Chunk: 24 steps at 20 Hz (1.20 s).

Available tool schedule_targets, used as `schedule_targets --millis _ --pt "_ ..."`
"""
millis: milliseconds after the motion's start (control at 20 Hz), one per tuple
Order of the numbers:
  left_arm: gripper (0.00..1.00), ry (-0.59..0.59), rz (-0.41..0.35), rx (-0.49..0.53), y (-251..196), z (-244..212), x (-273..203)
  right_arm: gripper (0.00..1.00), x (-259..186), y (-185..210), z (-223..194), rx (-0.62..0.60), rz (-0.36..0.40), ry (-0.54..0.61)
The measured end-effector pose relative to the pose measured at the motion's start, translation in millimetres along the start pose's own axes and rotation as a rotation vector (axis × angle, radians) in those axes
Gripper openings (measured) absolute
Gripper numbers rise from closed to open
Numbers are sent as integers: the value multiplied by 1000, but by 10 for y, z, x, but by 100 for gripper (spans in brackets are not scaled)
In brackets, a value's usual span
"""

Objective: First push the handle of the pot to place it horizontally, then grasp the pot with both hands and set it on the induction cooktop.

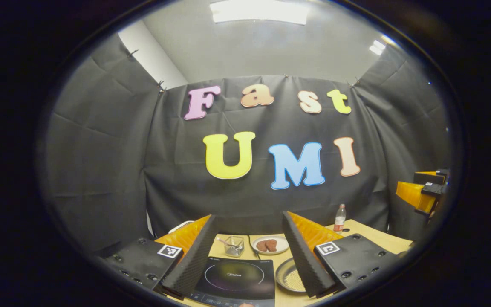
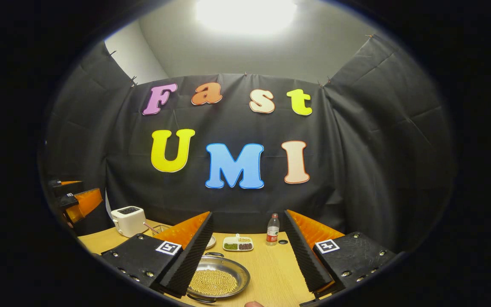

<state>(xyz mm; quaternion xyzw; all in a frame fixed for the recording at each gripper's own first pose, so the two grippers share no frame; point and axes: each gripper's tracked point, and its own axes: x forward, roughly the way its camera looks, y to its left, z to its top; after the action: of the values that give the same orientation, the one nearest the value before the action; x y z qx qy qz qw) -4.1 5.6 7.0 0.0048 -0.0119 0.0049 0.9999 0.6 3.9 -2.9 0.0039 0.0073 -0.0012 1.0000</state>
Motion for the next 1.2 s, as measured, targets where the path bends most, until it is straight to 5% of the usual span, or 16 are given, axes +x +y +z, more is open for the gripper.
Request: schedule_targets --millis 100,500,600,650,700,850,1100,1200 --pt "93 -1 -2 -2 7 13 -9 98 -7 1 11 -2 0 -1" --pt "98 -5 2 -1 53 40 -31 98 -12 53 -9 -11 21 12" --pt "99 -5 7 0 73 37 -43 89 -16 57 -1 -17 26 11" --pt "99 -3 7 -1 67 42 -47 75 -25 83 8 -22 33 11" --pt "100 -3 8 -2 54 33 -45 74 -59 89 31 -33 22 8" --pt "99 -8 9 4 62 70 -67 44 -30 29 45 -25 24 -11" --pt "96 -17 8 2 14 99 -114 43 -72 101 -78 -2 66 40" --pt "94 -22 11 4 5 115 -130 45 -56 -117 -37 1 -6 20"
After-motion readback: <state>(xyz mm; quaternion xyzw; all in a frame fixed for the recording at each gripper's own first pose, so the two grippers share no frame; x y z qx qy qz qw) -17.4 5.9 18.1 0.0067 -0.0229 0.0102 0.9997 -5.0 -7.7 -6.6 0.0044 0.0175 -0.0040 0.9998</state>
